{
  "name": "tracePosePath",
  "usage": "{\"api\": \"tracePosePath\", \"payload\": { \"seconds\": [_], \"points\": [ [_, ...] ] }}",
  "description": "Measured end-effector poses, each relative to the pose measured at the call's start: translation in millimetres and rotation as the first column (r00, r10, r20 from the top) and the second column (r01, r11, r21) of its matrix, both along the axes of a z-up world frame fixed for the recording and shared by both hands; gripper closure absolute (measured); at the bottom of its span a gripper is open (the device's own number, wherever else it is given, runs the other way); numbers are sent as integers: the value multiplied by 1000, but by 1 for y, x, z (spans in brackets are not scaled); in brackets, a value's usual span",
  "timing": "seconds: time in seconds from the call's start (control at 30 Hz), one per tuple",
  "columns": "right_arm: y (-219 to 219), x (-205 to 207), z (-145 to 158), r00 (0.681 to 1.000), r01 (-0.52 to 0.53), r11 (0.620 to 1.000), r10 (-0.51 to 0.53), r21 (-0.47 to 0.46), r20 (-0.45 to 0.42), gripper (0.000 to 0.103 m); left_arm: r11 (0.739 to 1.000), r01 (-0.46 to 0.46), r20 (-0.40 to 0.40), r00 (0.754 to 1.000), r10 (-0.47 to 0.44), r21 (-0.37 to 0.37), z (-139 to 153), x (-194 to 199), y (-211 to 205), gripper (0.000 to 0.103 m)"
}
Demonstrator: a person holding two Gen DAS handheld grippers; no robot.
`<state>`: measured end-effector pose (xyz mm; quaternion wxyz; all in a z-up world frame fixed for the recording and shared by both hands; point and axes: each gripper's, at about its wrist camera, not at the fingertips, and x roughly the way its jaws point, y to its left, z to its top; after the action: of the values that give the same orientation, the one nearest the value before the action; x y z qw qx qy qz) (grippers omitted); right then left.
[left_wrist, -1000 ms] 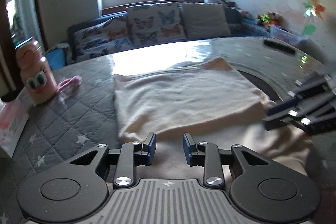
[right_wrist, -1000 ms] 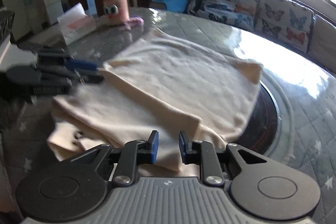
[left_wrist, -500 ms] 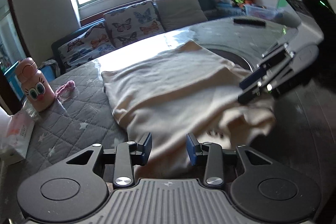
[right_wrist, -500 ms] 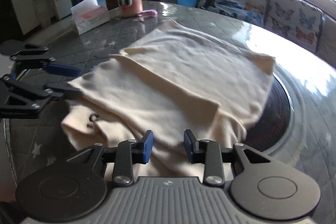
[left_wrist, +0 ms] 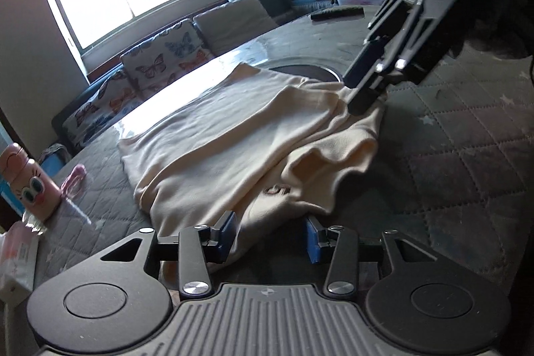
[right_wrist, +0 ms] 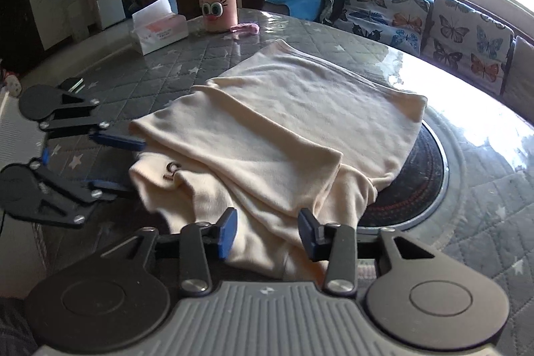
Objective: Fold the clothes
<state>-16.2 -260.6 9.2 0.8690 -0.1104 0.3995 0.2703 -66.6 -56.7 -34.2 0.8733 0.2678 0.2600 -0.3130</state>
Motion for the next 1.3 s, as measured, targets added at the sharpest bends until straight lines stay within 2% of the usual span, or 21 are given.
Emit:
{"api": "tracePosePath", "payload": {
  "seconds": [0.07, 0.17, 0.23, 0.43, 0.5, 0.57, 0.63, 0.73, 0.8, 0.87, 1.0, 1.03, 1.13, 1.3],
  "points": [
    [-1, -6, 1, 1000, -12, 1000, 12, -14, 5, 54, 1000, 0, 1, 1000, 0, -19, 1, 4, -2, 60],
    [-2, -14, 3, 999, -32, 999, 32, -35, 11, 50, 999, 1, -1, 1000, -1, -51, 5, 9, -3, 82],
    [-2, -18, 2, 999, -51, 998, 52, -44, 13, 47, 997, -4, -2, 1000, 4, -74, 8, 14, -2, 92],
    [8, -22, -4, 993, -104, 992, 108, -74, 50, 45, 988, -57, -26, 998, 53, -143, 26, 38, 0, 93],
    [13, -19, -7, 990, -115, 990, 121, -86, 71, 36, 985, -66, -36, 997, 61, -159, 30, 46, 0, 93],
    [19, -16, -11, 986, -123, 987, 134, -99, 103, 36, 982, -77, -51, 996, 69, -171, 32, 54, 0, 93],
    [24, -11, -14, 983, -124, 988, 135, -95, 121, 40, 980, -88, -68, 995, 77, -180, 31, 60, 0, 93],
    [23, 2, -17, 990, -104, 993, 108, -49, 87, 54, 978, -97, -85, 993, 82, -185, 30, 62, 3, 92],
    [22, 11, -18, 994, -90, 996, 91, -19, 63, 80, 979, -93, -88, 993, 79, -179, 30, 58, 6, 89],
    [22, 19, -19, 996, -76, 997, 75, 10, 41, 86, 982, -87, -81, 994, 75, -169, 30, 52, 10, 88],
    [18, 24, -11, 997, -57, 997, 55, 46, 46, 90, 987, -94, -57, 995, 87, -134, 25, 39, 18, 69],
    [18, 25, -9, 997, -54, 997, 51, 53, 49, 91, 988, -97, -52, 994, 91, -124, 23, 37, 20, 66],
    [18, 26, -3, 998, -44, 997, 39, 71, 58, 91, 990, -107, -51, 993, 102, -97, 15, 34, 24, 63],
    [18, 27, 2, 997, -28, 996, 22, 84, 72, 92, 995, -104, 12, 995, 104, -13, 1, 31, 25, 62]
  ]
}}
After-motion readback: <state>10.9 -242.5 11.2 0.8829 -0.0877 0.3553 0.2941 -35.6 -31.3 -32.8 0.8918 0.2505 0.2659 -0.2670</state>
